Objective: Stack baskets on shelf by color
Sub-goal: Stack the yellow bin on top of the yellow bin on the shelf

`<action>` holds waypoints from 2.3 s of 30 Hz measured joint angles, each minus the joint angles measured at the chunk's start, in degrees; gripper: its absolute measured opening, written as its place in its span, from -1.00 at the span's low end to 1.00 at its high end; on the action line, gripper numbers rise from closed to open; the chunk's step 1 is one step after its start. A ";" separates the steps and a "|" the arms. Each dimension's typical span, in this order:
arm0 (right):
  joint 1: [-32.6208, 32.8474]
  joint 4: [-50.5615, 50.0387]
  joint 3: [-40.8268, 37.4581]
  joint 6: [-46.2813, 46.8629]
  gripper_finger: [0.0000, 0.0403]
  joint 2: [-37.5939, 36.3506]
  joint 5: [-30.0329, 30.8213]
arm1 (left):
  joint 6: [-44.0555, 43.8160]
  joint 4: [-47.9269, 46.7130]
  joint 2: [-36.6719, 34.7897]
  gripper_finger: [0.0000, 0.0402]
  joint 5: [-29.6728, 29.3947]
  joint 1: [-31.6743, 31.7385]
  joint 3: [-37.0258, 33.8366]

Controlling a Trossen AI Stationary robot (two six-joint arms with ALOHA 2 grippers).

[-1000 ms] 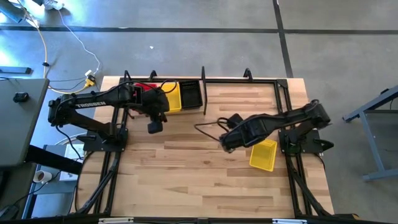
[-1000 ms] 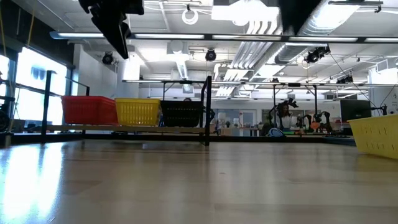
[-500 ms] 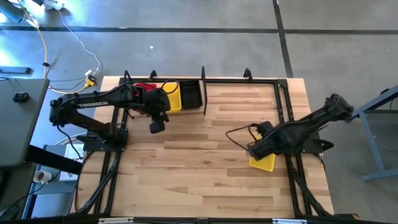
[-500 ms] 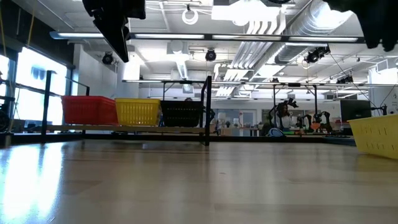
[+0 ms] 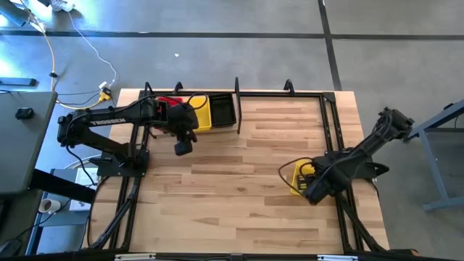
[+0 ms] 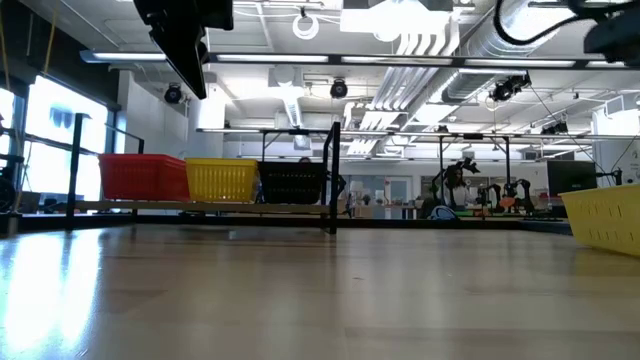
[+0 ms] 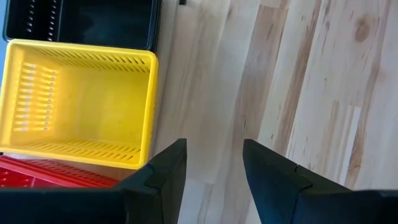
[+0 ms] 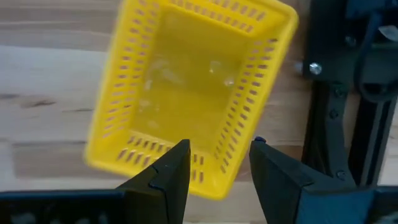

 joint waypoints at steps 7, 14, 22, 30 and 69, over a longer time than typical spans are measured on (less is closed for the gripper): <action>3.36 5.17 -6.23 4.67 -0.26 0.02 -1.45 | -4.14 0.00 0.00 -0.26 0.02 -1.33 0.00; 3.49 9.71 -12.24 4.83 -0.26 0.06 -1.82 | -7.51 0.00 0.00 -0.26 0.02 -3.87 0.00; 3.46 14.20 -16.47 4.79 -0.27 0.07 -1.80 | -7.69 0.00 0.00 -0.26 -0.03 -6.21 0.00; 3.38 14.42 -16.55 4.08 -0.69 0.09 -1.31 | -10.08 -0.02 0.00 -0.27 -0.22 -8.73 0.00; -18.60 11.24 21.95 -23.17 -1.00 18.74 19.35 | -11.59 0.05 -0.02 -0.28 -5.99 -13.79 0.00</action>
